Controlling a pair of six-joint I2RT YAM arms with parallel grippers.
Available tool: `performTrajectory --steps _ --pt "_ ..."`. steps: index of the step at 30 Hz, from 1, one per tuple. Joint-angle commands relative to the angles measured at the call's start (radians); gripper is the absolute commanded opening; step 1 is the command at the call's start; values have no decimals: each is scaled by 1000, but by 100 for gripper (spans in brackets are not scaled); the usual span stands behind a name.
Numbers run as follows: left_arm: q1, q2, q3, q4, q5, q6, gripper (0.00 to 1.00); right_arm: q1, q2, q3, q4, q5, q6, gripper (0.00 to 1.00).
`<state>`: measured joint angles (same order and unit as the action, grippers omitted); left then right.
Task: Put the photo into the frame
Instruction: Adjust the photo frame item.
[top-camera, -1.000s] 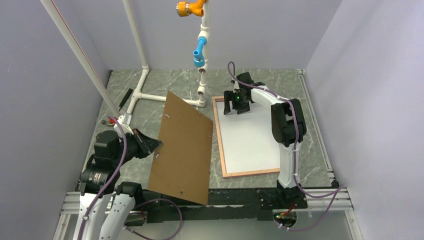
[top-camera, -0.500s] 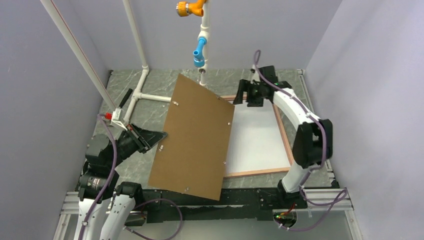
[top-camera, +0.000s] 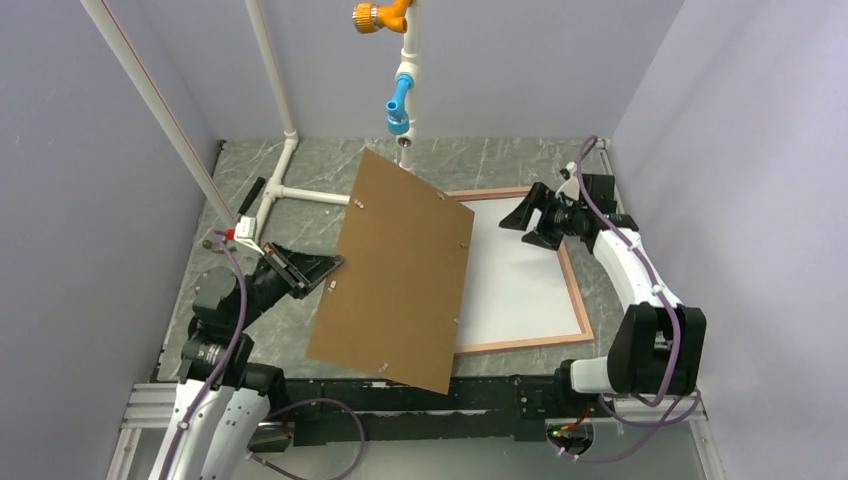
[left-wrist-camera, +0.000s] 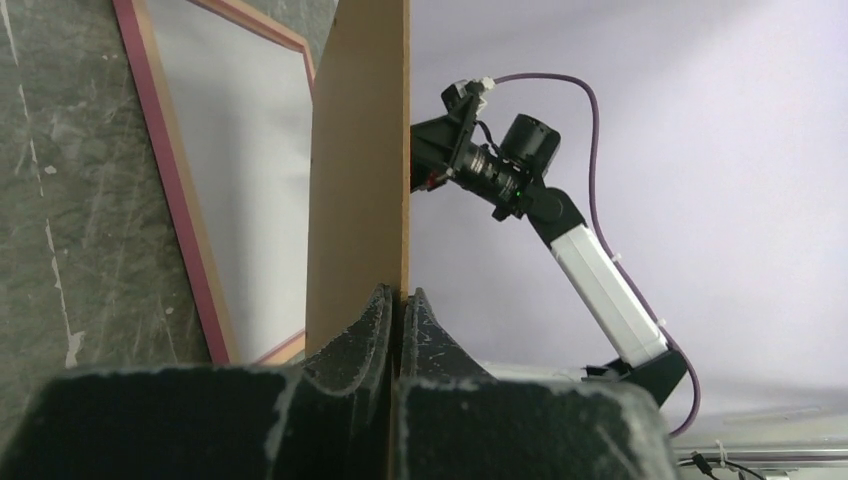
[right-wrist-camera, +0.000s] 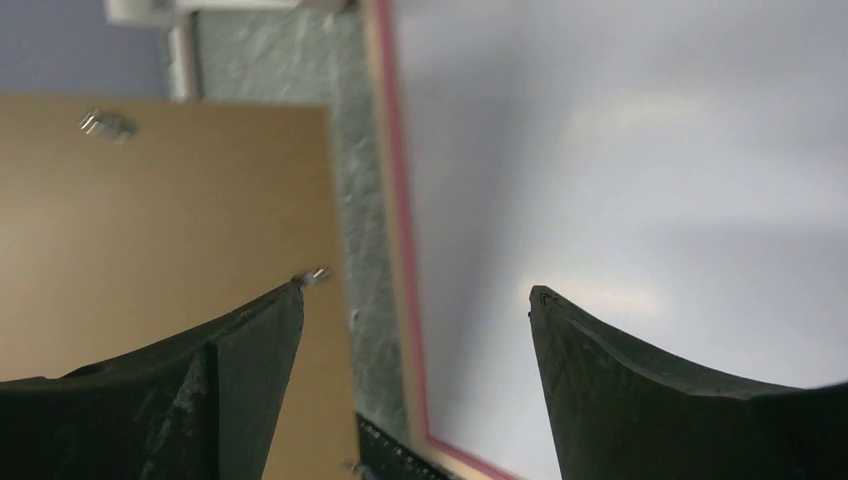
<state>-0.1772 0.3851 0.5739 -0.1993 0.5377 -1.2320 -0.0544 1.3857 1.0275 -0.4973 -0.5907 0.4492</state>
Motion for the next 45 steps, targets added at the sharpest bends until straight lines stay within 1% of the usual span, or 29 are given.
performTrajectory --steps 1,5,9,11,13,17,19,20,21,24,26,31,33,35,36,37,38,39,40,41,42,43,44,45 --pt "-55 16 2 190 -46 -63 0 6 -75 -135 221 -294 83 86" --pt "-117 35 -9 259 -83 -77 0 14 -109 -255 373 -420 159 89" --pt "-155 44 4 281 -117 -77 0 33 -144 -318 449 -450 204 92" --pt "-163 44 7 291 -132 -78 0 47 -152 -352 535 -483 265 92" --pt "-168 41 5 297 -147 -81 0 71 -166 -401 679 -535 372 92" --pt "-175 32 -13 313 -182 -87 0 132 -211 -513 1116 -583 681 91" --pt "-179 28 -27 323 -198 -90 0 182 -222 -549 1296 -584 813 89" --pt "-181 26 -32 322 -209 -90 0 202 -227 -554 1375 -582 871 87" --pt "-183 24 -38 324 -217 -92 0 216 -231 -557 1417 -579 896 83" --pt "-189 14 -52 312 -248 -85 0 228 -249 -561 1518 -577 994 67" --pt "-191 14 -55 290 -260 -76 0 228 -263 -555 1566 -577 1036 59" --pt "-202 60 -75 317 -227 -85 0 222 -307 -522 1571 -576 1055 44" --pt "-213 79 -78 325 -218 -80 0 215 -321 -508 1555 -578 1059 36" --pt "-227 92 -71 311 -216 -62 0 197 -334 -498 1547 -590 1073 23" --pt "-232 99 -67 295 -214 -49 2 181 -343 -495 1520 -596 1067 14" --pt "-237 104 -63 282 -214 -36 7 159 -355 -492 1484 -604 1059 4" --pt "-241 110 -60 267 -214 -22 12 128 -369 -493 1448 -611 1047 0" --pt "-245 115 -58 251 -214 -7 20 99 -386 -490 1381 -619 1019 0" --pt "-246 120 -56 235 -213 9 29 72 -404 -483 1298 -625 983 0" --pt "-248 129 -54 218 -210 27 42 47 -422 -461 1144 -631 916 0" --pt "-248 139 -51 204 -204 51 58 14 -438 -437 1010 -633 832 0" --pt "-249 153 -42 161 -202 76 71 -12 -452 -408 871 -631 748 0" --pt "-249 174 -27 94 -200 100 85 -37 -463 -370 737 -626 624 0" --pt "-249 198 -12 53 -195 126 91 -63 -469 -337 614 -622 565 0"
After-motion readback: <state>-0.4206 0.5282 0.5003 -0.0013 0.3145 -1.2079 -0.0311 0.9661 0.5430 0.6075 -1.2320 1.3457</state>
